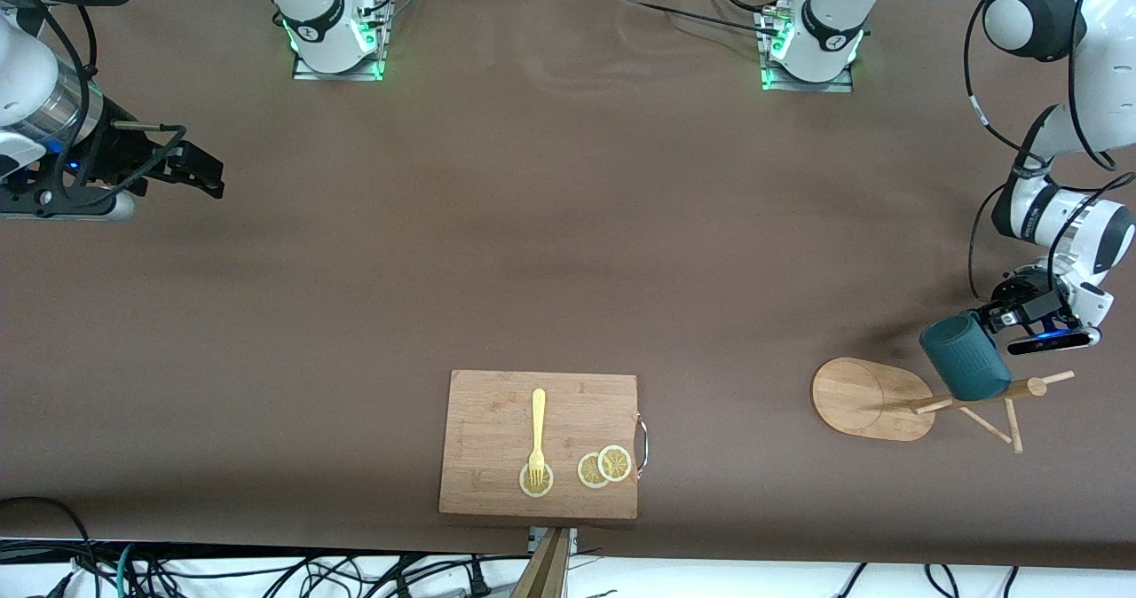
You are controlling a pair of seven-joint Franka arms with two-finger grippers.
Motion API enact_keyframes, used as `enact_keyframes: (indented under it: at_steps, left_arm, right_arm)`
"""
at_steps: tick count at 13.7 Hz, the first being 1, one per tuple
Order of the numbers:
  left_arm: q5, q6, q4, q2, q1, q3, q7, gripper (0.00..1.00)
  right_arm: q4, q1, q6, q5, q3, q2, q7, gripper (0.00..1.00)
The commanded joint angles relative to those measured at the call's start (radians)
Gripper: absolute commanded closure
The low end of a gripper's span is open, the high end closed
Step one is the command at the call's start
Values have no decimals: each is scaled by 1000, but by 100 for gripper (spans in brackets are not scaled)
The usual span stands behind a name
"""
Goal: Pass cup and hang on rack
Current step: 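Lower the mug handle onto a rack peg with the left gripper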
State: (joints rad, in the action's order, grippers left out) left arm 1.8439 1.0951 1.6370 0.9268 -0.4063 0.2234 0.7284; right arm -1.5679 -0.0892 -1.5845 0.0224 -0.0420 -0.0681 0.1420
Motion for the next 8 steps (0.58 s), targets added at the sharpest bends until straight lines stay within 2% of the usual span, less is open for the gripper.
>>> enact_keyframes:
  at_steps: [1,8]
  left_arm:
    - [14,-30,-32,17,-8,-3,-21,0]
    - [-251,-161,-31,0,-26,66,-17,0]
  right_arm:
    - [22,-7,21,7,-2,-2,7,0]
    - [23,-11,18,5,-2,-2,7,0]
